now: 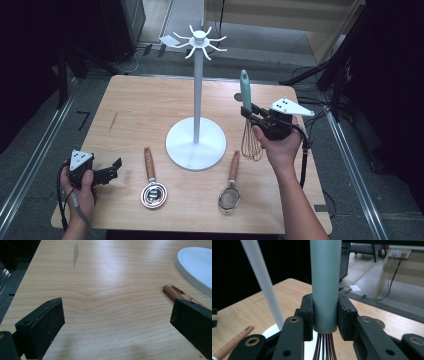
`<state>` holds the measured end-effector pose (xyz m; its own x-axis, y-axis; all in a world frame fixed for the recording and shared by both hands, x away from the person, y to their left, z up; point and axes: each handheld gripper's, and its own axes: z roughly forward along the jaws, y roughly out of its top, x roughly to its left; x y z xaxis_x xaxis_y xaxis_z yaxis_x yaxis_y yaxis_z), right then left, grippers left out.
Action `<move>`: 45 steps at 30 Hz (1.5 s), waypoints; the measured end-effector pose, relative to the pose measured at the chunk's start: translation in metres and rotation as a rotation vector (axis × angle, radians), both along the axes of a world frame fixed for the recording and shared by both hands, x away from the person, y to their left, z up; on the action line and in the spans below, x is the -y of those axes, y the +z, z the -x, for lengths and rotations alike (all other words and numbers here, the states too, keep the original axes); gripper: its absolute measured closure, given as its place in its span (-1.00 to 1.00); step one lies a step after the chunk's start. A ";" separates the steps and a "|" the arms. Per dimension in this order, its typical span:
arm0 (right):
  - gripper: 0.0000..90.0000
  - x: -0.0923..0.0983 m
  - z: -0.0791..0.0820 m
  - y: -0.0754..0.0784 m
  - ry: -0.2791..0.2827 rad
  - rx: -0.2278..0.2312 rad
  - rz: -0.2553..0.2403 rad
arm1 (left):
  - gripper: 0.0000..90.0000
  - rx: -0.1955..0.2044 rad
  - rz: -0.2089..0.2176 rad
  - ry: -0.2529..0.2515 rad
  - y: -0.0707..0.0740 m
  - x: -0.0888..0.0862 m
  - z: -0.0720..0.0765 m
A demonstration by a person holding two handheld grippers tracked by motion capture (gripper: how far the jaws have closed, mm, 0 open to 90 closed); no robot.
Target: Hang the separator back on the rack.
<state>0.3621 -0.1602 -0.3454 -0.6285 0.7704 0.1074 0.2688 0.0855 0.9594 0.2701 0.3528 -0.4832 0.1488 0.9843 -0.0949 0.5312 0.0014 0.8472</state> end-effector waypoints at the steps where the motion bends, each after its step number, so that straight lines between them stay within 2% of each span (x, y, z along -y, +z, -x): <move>1: 0.58 -0.002 0.002 0.001 0.005 0.007 -0.001 | -1.00 0.000 0.000 0.000 0.000 0.000 0.000; 10: 0.58 -0.016 0.015 0.011 0.046 0.063 -0.039 | -1.00 -0.001 -0.001 0.000 0.000 0.000 0.000; 16: 0.58 -0.025 0.023 0.018 0.076 0.083 -0.047 | -1.00 0.001 -0.003 -0.003 0.000 0.000 0.000; 19: 0.58 -0.028 0.026 0.023 0.097 0.085 -0.066 | -1.00 0.002 -0.003 -0.002 0.000 0.000 0.000; 25: 0.58 -0.038 0.035 0.034 0.140 0.118 -0.085 | -1.00 0.002 -0.003 -0.002 0.000 0.000 0.000; 33: 0.58 -0.044 0.041 0.043 0.152 0.156 -0.109 | -1.00 0.000 -0.002 -0.004 0.000 0.000 0.000; 36: 0.58 -0.045 0.044 0.046 0.161 0.157 -0.118 | -1.00 0.000 -0.003 -0.003 0.000 0.000 0.000; 45: 0.58 -0.052 0.050 0.057 0.182 0.187 -0.122 | -1.00 0.002 -0.003 -0.003 0.000 0.000 0.000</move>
<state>0.3122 -0.1083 -0.2880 -0.7730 0.6314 0.0616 0.0774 -0.0024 0.9970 0.2699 0.3525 -0.4832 0.1519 0.9841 -0.0915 0.5296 -0.0029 0.8482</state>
